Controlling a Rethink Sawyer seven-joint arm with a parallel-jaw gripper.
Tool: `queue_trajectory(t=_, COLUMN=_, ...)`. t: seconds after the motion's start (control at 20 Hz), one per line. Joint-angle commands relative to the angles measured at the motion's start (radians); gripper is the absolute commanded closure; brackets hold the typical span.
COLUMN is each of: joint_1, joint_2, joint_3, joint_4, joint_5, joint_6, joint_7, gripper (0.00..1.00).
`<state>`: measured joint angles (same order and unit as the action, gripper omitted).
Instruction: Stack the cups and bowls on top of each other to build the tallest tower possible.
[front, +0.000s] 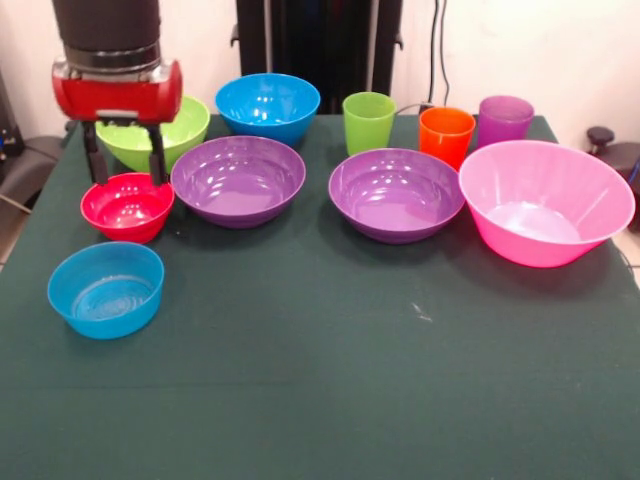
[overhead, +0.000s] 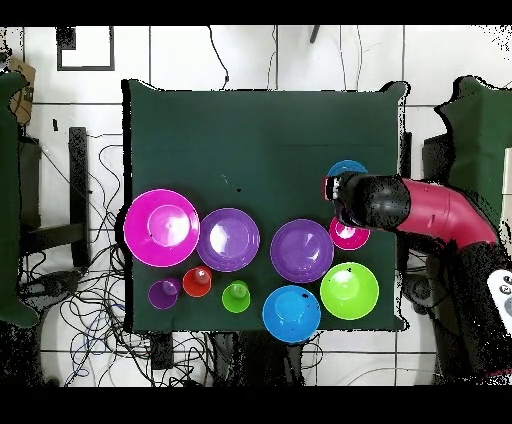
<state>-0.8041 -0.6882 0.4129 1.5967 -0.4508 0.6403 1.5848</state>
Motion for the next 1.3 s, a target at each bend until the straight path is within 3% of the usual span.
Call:
queue_trajectory(t=0.05, joint_1=-0.031, joint_2=0.106, joint_3=0.082, joint_4=0.09, joint_5=-0.124, joint_6=-0.062, joint_7=-0.214, gripper=0.0)
queue_trajectory(t=0.5, joint_1=-0.045, joint_2=0.15, joint_3=0.094, joint_4=0.095, joint_5=-0.182, joint_6=-0.135, joint_7=-0.132, gripper=0.0)
queue_trajectory(t=1.3, joint_1=-0.062, joint_2=0.167, joint_3=0.13, joint_4=0.042, joint_5=-0.195, joint_6=-0.106, joint_7=-0.146, gripper=0.0)
